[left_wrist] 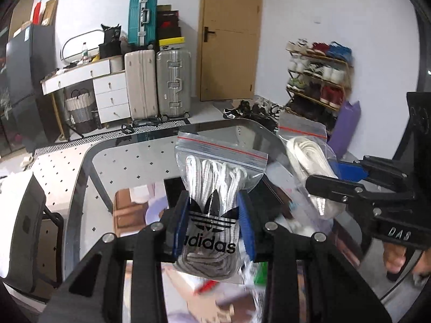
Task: Organize soft objects
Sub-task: 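Carry both bags over the black box and open both tools to drop them, then grasp the red-edged snack packet with the left tool while the right tool grasps a green sachet, then lift both packets over the black box and release them inside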
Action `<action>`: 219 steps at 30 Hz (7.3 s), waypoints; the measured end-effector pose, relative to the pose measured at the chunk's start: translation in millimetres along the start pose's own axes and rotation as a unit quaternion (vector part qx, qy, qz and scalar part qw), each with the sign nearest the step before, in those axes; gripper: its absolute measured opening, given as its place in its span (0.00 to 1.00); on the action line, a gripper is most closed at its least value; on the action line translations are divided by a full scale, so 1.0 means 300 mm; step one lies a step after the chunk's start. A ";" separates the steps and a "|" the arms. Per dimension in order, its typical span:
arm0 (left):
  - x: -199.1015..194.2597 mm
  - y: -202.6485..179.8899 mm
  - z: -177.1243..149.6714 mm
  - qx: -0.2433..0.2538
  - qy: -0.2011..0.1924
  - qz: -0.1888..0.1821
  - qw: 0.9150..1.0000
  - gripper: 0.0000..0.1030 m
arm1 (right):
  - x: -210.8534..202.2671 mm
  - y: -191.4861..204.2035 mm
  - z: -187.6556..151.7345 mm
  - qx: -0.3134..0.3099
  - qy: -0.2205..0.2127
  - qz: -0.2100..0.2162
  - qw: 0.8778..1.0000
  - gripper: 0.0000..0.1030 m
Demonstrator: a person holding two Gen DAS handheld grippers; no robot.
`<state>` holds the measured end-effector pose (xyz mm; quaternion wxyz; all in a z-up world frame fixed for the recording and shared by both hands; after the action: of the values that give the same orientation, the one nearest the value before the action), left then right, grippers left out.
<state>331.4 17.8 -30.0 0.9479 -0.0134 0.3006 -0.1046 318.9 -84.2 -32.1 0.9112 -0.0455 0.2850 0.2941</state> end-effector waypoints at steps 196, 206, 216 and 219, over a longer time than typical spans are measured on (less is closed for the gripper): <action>0.212 0.075 -0.023 -0.080 -0.024 0.098 0.992 0.42 | 0.283 -0.090 0.078 0.022 -0.014 -0.037 0.999 0.34; 0.298 0.043 -0.105 -0.103 0.035 0.070 0.992 0.42 | 0.443 -0.166 -0.062 0.083 0.072 -0.007 0.994 0.45; 0.262 0.065 -0.089 -0.118 0.032 0.090 0.988 0.82 | 0.358 -0.194 -0.075 0.117 0.060 0.012 0.991 0.67; 0.236 0.056 -0.076 -0.122 0.027 0.071 0.990 0.84 | 0.316 -0.195 -0.074 0.110 0.063 0.012 0.992 0.68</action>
<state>377.9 20.5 -90.3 0.9357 -0.1050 0.3369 -0.0002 403.8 -89.6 -107.4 0.8873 0.0399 0.3731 0.2684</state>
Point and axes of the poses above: each gripper's, at about its wrist camera, not at the fingertips, and x roughly the way its jaws point, y to its left, z to its top, the point moved 9 cm from there along x, roughly the way its jaws point
